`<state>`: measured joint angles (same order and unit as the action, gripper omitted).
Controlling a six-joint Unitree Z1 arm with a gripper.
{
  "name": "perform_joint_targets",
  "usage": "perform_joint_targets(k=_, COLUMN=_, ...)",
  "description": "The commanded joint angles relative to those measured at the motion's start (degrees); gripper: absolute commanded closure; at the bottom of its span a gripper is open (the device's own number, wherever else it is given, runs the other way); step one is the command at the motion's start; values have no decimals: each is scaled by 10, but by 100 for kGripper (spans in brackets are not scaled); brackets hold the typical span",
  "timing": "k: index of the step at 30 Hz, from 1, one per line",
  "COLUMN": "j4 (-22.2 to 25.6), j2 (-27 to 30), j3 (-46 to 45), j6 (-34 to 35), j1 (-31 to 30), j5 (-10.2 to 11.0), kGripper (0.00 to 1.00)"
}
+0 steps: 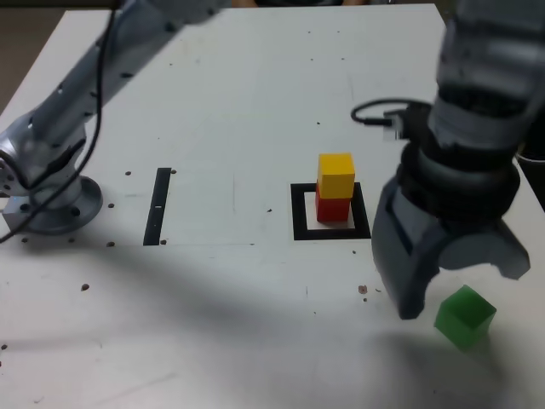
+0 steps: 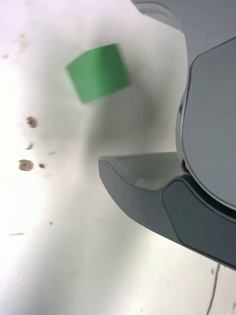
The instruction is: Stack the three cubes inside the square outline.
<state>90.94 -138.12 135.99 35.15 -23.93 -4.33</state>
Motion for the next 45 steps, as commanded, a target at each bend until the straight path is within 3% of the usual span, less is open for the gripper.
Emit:
perform_joint_targets(k=1, j4=5, j2=-19, j3=14, j6=6, j1=13, j5=-4, kGripper=1)
perform_joint_targets(k=14, j4=-7, j2=-67, j3=41, j6=38, j1=44, j5=-8, kGripper=3)
perform_joint_targets(k=25, j4=-6, j2=-78, j3=46, j6=50, j1=37, j5=-33, kGripper=6)
perform_joint_targets(k=34, j4=-6, j2=-93, j3=71, j6=53, j1=30, j5=-42, kGripper=8)
perform_joint_targets(k=40, j4=-6, j2=-99, j3=70, j6=52, j1=30, j5=-47, kGripper=14)
perform_joint_targets(k=45, j4=-10, j2=-102, j3=69, j6=51, j1=30, j5=-48, kGripper=26)
